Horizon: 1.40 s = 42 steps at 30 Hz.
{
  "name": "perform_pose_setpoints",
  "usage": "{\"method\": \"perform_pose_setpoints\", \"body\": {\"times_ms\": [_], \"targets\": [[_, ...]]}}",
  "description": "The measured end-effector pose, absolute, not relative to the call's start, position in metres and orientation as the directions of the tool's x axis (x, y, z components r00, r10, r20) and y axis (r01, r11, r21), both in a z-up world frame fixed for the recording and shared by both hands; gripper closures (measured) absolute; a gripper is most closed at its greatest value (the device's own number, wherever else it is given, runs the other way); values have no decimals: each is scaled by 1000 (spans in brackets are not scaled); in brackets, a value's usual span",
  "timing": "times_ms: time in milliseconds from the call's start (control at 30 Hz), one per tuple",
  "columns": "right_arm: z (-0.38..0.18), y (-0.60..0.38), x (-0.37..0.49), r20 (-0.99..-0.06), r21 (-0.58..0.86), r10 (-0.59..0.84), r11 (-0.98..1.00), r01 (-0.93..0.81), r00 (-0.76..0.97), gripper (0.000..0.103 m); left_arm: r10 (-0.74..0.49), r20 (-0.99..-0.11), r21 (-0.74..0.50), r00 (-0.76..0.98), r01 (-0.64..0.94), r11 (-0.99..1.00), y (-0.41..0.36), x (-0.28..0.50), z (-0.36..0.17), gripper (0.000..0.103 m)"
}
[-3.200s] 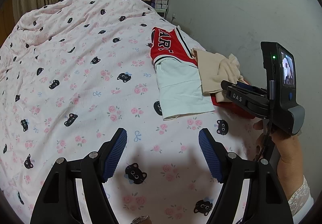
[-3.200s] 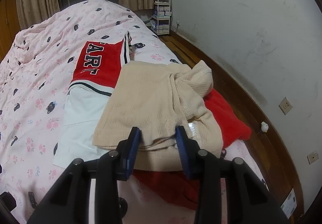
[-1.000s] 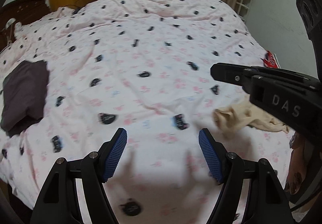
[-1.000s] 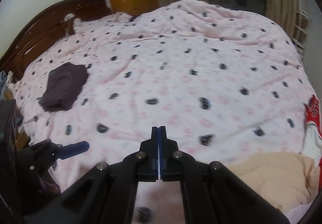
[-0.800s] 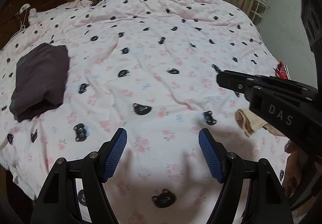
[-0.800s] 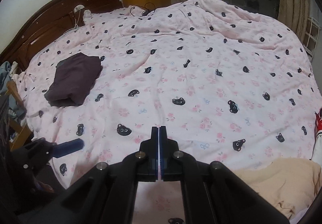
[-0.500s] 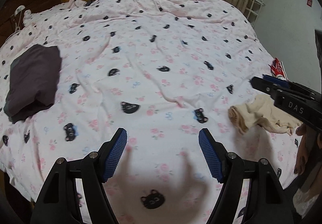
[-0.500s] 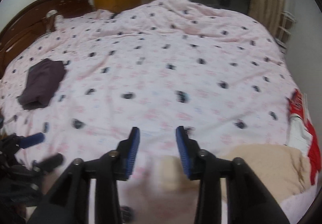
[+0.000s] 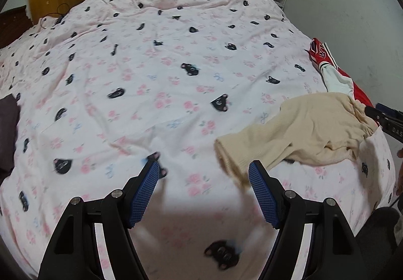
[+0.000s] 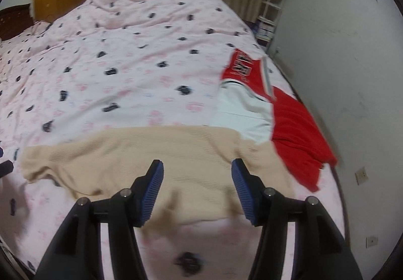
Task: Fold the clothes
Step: 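Lift the beige garment with the right tool and spread it on the bed, then lift the beige garment high with the right tool and shake it out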
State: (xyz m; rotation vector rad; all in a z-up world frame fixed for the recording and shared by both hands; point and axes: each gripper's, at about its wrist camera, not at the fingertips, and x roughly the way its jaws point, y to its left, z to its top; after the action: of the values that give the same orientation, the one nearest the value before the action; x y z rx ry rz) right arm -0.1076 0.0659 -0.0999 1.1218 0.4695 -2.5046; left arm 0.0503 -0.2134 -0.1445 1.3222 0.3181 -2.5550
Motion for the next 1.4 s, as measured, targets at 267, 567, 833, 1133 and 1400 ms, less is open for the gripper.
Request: {"method": "perform_pose_setpoints", "body": {"times_ms": [267, 567, 833, 1133, 1400], "targets": [[-100, 113, -129, -754, -145, -138, -919, 368, -642, 43, -37, -823, -121, -566, 239, -964, -195, 24, -149, 34], [-111, 127, -155, -765, -122, -162, -914, 387, -624, 45, -25, -850, -93, -526, 196, -976, -174, 15, -163, 34], [-138, 114, -183, -819, -118, -172, -883, 454, -548, 63, -29, -857, -87, -515, 199, -976, -173, 14, -168, 34], [-136, 125, -181, -824, -22, -254, -879, 477, -506, 84, -27, -856, -101, -516, 219, -971, -181, 18, -167, 34], [-66, 125, -147, -727, 44, -394, -844, 534, -563, 85, -19, -845, -133, -534, 245, -960, -197, 34, -159, 34]]}}
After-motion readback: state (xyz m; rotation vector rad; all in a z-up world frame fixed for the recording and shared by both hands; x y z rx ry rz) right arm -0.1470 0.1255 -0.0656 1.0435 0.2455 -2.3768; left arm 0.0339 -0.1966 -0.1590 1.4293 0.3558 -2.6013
